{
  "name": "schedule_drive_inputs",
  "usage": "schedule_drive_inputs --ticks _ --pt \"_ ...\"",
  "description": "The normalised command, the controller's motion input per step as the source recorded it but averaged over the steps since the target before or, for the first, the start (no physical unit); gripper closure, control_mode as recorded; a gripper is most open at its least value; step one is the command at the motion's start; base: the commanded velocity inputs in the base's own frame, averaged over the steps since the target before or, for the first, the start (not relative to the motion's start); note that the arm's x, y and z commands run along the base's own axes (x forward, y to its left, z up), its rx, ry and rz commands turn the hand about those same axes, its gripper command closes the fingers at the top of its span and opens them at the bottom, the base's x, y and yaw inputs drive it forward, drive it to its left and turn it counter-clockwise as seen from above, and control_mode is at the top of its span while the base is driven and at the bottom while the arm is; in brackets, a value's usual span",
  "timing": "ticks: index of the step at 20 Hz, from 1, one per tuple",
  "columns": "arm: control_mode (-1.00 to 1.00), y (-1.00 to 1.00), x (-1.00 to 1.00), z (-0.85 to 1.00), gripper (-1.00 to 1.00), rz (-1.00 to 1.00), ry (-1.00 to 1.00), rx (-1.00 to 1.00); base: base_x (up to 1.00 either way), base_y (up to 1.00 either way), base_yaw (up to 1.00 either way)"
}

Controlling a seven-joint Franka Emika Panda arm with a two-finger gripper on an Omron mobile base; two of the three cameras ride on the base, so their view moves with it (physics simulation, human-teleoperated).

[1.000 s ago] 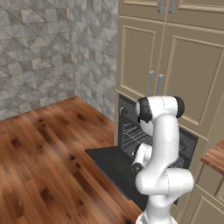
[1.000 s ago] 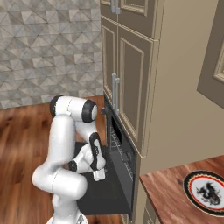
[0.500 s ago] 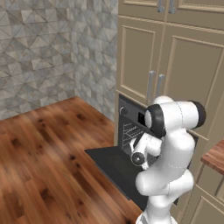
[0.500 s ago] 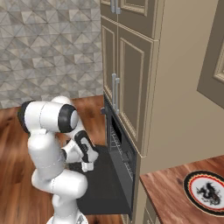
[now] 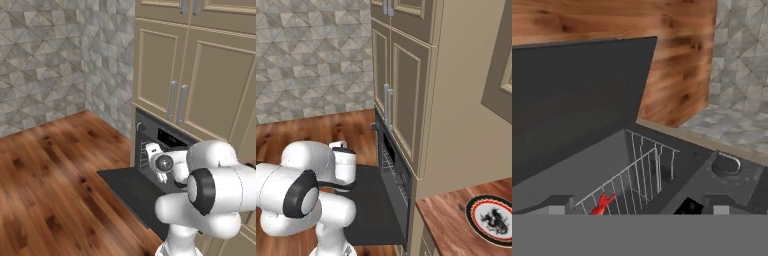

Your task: Place the fish on the rack of the oven, and slide the rack back inside. Close the oven door.

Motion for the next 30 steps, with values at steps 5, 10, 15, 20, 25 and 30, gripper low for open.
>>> schedule_drive_inputs --ticks 5,10,15,20,25,30 --pt "-1.00 0.97 -0.59 0.74 -1.00 0.02 0.18 0.01 0.00 0.00 0.00" --pt "-1.00 1.00 -0.80 0.12 -1.00 0.04 0.07 0.00 0.00 0.00 0.00" --pt "-1.00 1.00 -0.87 -0.23 -1.00 0.01 0.00 -0.02 0.00 0.00 0.00" --pt "-1.00 1.00 -0.50 -0.07 -1.00 0.00 0.03 -0.06 0.00 0.00 0.00" --pt "-1.00 1.00 -0.47 -0.13 -1.00 0.00 0.11 -0.11 0.00 0.00 0.00" --pt "-1.00 1.00 -0.51 -0.45 -1.00 -0.04 0.15 -0.18 0.00 0.00 0.00"
